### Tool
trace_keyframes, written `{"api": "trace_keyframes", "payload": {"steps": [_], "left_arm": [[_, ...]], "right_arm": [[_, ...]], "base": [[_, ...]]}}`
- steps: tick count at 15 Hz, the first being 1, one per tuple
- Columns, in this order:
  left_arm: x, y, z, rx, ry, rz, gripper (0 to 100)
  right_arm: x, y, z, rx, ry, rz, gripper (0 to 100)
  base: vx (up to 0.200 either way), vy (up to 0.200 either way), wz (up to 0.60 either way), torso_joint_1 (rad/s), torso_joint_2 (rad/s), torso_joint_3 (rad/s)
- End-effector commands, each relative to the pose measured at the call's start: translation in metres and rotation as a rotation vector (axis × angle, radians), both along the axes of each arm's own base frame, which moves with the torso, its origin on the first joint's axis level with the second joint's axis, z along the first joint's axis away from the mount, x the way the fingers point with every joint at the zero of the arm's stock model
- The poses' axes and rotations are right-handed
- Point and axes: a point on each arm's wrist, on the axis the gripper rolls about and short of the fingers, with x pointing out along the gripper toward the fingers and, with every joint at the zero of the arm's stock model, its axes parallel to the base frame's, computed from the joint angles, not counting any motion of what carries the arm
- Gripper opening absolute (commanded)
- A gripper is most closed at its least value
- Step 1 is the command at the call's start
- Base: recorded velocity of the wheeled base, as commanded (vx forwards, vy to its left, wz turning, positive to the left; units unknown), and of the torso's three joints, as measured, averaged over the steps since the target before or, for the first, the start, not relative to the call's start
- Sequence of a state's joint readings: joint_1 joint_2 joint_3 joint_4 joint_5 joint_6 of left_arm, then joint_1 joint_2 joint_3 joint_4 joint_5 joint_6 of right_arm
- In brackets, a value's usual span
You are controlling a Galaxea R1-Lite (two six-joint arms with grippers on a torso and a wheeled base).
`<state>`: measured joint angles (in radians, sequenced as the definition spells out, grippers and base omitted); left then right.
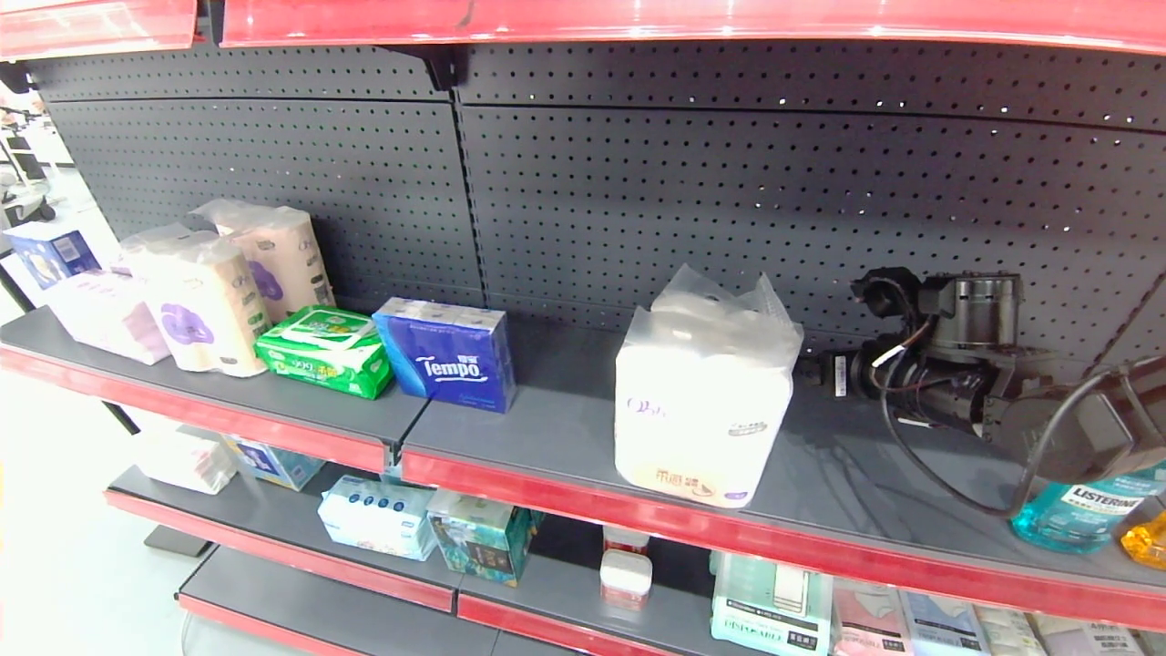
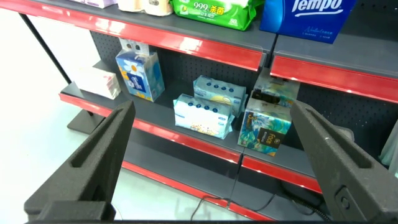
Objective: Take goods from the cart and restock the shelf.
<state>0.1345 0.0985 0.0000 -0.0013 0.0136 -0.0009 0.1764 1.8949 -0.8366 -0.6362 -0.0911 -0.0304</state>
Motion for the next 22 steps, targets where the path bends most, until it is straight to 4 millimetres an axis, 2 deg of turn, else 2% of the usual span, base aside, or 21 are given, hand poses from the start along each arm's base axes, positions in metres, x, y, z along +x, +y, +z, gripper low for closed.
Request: {"api": "trace_keyframes", "payload": {"steps": [1, 7, 10, 17, 22], "left_arm": [[0.0, 0.0, 0.0, -0.001, -0.001, 0.001, 100], [0.0, 0.0, 0.0, -0.001, 0.001, 0.001, 100], [0.0, 0.0, 0.0, -0.001, 0.001, 0.002, 100], [0.0, 0.0, 0.0, -0.001, 0.001, 0.001, 100], [0.0, 0.0, 0.0, -0.001, 0.001, 0.001, 100]], "right_arm": [[0.001, 0.001, -0.001, 0.0, 0.003, 0.004, 100], [0.001, -0.002, 0.002, 0.0, -0.008, -0.005, 100], [-0.008, -0.008, 0.015, 0.001, -0.041, -0.015, 100], [-0.038, -0.022, 0.047, 0.013, -0.131, -0.047, 100], [-0.072, -0.03, 0.06, 0.018, -0.172, -0.058, 100]], "base": [[0.0, 0.0, 0.0, 0.0, 0.0, 0.0], [0.0, 0.0, 0.0, 0.0, 0.0, 0.0], [0.0, 0.0, 0.0, 0.0, 0.0, 0.0], [0.0, 0.0, 0.0, 0.0, 0.0, 0.0], [0.0, 0.0, 0.0, 0.0, 0.0, 0.0]]}}
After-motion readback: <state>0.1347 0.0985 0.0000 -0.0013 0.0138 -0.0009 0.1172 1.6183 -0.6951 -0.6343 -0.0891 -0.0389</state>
